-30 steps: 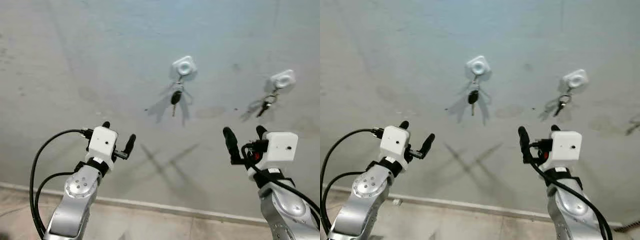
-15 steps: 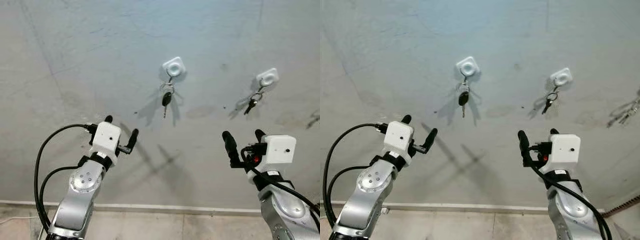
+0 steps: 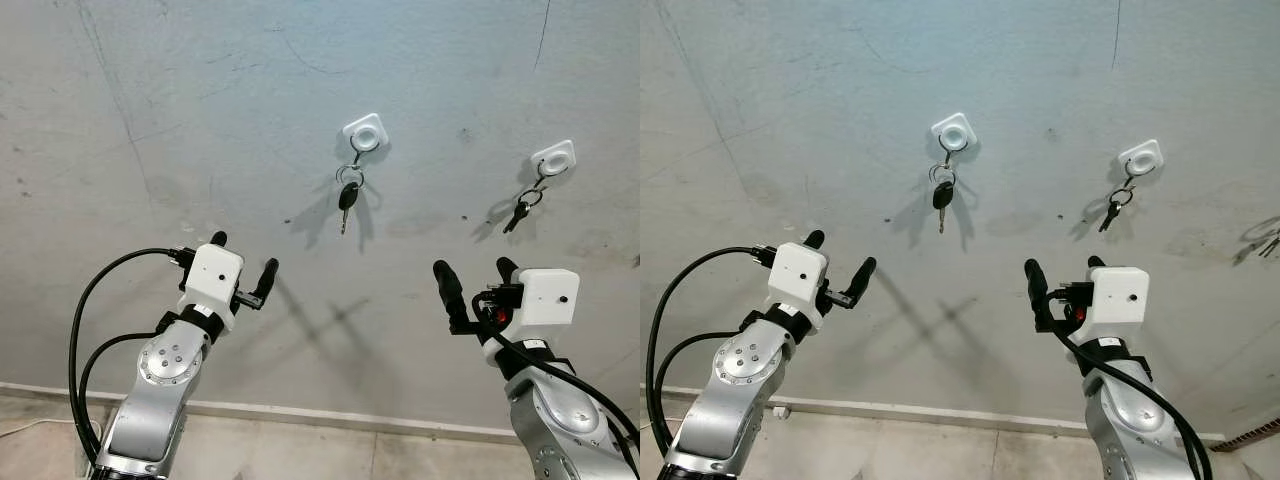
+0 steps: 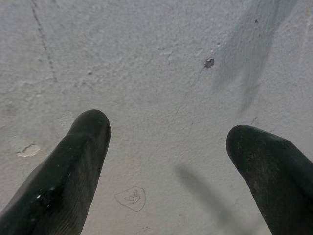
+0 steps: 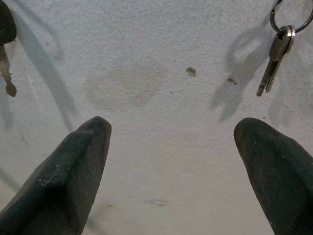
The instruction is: Hang keys on a hook
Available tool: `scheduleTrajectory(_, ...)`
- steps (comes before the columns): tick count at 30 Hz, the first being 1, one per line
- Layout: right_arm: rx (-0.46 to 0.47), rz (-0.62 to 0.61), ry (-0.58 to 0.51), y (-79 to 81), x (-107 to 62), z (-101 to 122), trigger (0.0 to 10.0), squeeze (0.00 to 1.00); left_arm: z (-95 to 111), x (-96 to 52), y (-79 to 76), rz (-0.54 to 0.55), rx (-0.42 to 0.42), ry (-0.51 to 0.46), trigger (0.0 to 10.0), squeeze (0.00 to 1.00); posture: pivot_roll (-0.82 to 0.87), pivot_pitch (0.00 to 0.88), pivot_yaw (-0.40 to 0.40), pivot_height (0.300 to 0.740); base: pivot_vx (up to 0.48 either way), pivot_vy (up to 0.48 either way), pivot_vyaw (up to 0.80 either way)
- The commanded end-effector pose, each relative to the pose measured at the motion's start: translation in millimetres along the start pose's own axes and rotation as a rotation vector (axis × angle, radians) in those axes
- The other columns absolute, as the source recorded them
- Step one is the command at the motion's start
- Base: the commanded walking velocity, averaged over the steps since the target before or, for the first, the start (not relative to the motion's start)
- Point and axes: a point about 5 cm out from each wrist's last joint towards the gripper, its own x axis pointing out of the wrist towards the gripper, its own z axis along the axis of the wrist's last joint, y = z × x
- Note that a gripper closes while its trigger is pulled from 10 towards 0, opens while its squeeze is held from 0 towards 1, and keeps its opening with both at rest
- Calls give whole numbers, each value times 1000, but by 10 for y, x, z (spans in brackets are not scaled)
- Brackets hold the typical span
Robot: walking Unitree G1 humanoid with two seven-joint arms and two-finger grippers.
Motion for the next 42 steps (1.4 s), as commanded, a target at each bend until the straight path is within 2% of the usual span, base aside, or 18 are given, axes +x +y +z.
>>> scheduleTrajectory(1, 7, -6, 4, -14, 12, -12, 10000, 0, 60, 12, -3, -9, -1, -17, 10000, 0, 149, 0, -42, 740, 0, 0, 0)
scheduleTrajectory(12, 15, -4, -2, -8, 29, 9, 10000, 0, 57, 2, -13, -16, -1, -15, 10000, 0, 149, 0, -42, 740, 0, 0, 0)
scheduleTrajectory(42, 21, 0, -1, 9, 47, 3, 10000, 0, 87, -6, 7, -19, 0, -17, 10000, 0, 157, 0, -42, 740, -265, 0, 0)
